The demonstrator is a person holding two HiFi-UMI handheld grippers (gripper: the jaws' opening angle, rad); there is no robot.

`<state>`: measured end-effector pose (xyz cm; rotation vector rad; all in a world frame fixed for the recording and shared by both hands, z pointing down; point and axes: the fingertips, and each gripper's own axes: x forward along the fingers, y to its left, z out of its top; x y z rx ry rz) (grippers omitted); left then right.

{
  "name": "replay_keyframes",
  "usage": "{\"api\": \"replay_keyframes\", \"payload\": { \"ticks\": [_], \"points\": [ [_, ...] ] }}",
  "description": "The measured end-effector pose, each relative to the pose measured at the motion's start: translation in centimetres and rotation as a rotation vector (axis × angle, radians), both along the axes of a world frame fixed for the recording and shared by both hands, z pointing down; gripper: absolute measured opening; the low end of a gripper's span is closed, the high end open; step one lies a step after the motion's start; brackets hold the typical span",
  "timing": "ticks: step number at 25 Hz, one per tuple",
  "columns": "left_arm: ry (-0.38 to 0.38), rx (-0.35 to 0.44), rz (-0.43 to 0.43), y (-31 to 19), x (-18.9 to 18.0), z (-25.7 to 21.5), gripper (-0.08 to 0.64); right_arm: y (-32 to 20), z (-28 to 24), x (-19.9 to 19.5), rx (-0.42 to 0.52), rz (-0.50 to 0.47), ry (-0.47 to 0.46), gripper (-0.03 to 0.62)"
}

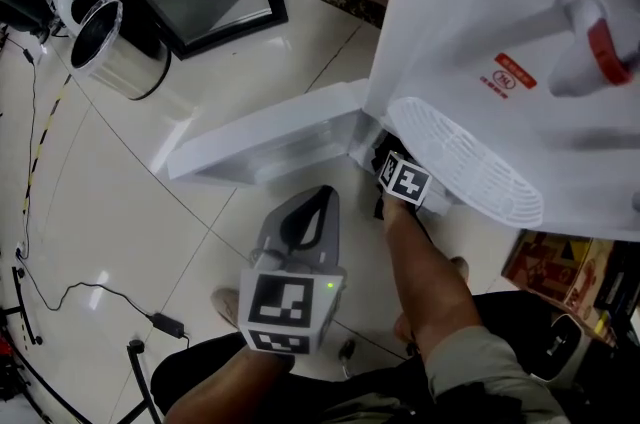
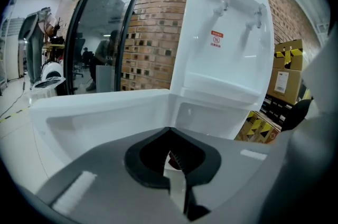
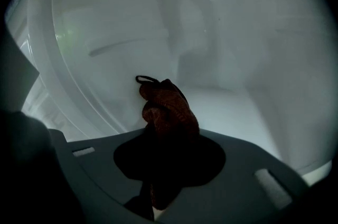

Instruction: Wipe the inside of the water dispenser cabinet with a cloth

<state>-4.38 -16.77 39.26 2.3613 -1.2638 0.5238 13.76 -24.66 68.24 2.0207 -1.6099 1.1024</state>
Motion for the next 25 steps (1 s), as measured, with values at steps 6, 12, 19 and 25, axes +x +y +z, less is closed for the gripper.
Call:
{"api": "replay_keyframes", "payload": {
  "ticks": [6,12,19,25],
  "points": [
    [0.005,0.009,0.07,0.3,2.6,0.2,0.0,3.3,-0.5,3.2,-0.004,0.126,-0.018,0.101],
    [0.013,0.005,0.143,0.8,5.7,0.5,0.0,7.2,-0.2,6.6,0.014,0.299,-0.051,0.1],
    [0.018,0.012,0.2,1.3,8.1,0.6,0.0,11.2,-0.1,8.3,0.023,0.485,-0.098,0.097],
    [0.008,0.011,0.194,0.9,7.9,1.0,0.0,10.9,-0.2,9.0,0.052,0.538,-0.141,0.098]
  ]
}}
